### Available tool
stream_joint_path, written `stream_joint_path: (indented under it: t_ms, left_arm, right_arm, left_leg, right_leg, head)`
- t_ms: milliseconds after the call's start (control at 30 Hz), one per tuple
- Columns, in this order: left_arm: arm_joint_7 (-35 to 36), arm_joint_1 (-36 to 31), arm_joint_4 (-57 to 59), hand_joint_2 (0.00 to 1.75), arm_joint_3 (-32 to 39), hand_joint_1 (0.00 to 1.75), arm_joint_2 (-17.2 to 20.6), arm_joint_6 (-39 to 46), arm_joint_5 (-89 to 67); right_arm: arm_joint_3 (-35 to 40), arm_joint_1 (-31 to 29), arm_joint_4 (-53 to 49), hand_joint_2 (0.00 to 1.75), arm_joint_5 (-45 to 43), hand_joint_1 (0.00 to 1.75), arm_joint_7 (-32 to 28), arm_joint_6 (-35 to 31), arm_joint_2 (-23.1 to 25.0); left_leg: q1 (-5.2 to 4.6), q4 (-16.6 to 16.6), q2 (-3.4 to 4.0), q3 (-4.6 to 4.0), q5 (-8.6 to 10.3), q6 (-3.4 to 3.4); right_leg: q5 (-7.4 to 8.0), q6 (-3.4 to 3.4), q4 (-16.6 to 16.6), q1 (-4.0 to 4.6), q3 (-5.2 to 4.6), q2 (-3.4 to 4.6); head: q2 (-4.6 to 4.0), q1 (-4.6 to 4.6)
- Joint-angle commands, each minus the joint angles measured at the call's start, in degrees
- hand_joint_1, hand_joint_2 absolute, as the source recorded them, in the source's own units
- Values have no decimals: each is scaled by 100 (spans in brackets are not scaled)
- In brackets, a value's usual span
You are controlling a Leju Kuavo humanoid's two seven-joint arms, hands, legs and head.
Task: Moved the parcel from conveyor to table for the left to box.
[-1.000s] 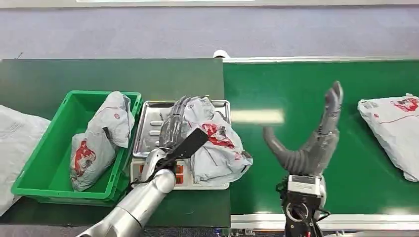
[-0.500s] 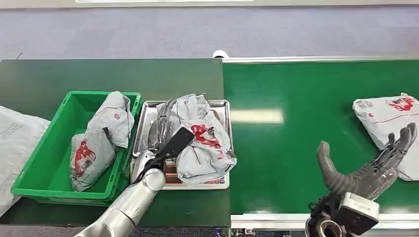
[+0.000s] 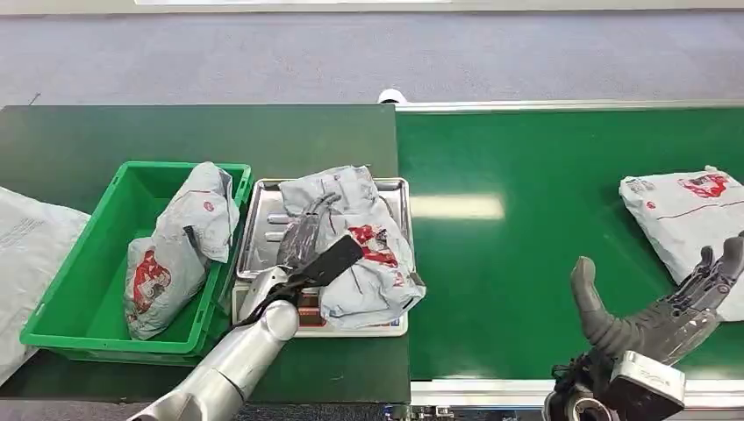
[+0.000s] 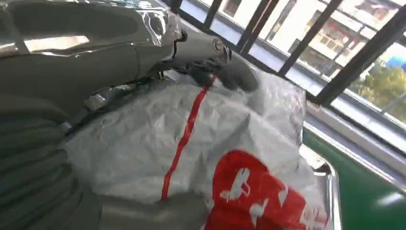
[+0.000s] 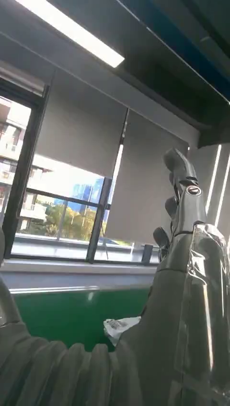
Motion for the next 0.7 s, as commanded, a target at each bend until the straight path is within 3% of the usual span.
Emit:
stream_joint_path:
  t_ms: [33, 500, 700]
  left_arm:
    - [67, -176, 570, 175, -279, 168, 21, -104, -46]
    - [-136, -46, 246, 175, -18, 175, -1, 17, 122]
    - [-1408, 522, -1303, 175, 315, 175, -16, 737, 1361]
  right_arm:
    - [-117, -67, 29, 175, -34, 0, 32, -22, -32]
    - [-85, -2, -104, 175, -35, 0, 95, -22, -52]
    - [-179, 70, -118, 175, -151, 0, -56, -22, 2]
  left_leg:
    - [-1, -6, 2, 0, 7, 1]
    - [0, -3, 3, 5, 2, 0]
    - [1, -7, 11, 1, 4, 2]
  right_leg:
    - [6, -5, -6, 0, 1, -6]
    - [3, -3, -4, 1, 5, -2]
    - [8, -4, -9, 3, -1, 2]
  head:
    - [0, 0]
    - [0, 0]
    - [0, 0]
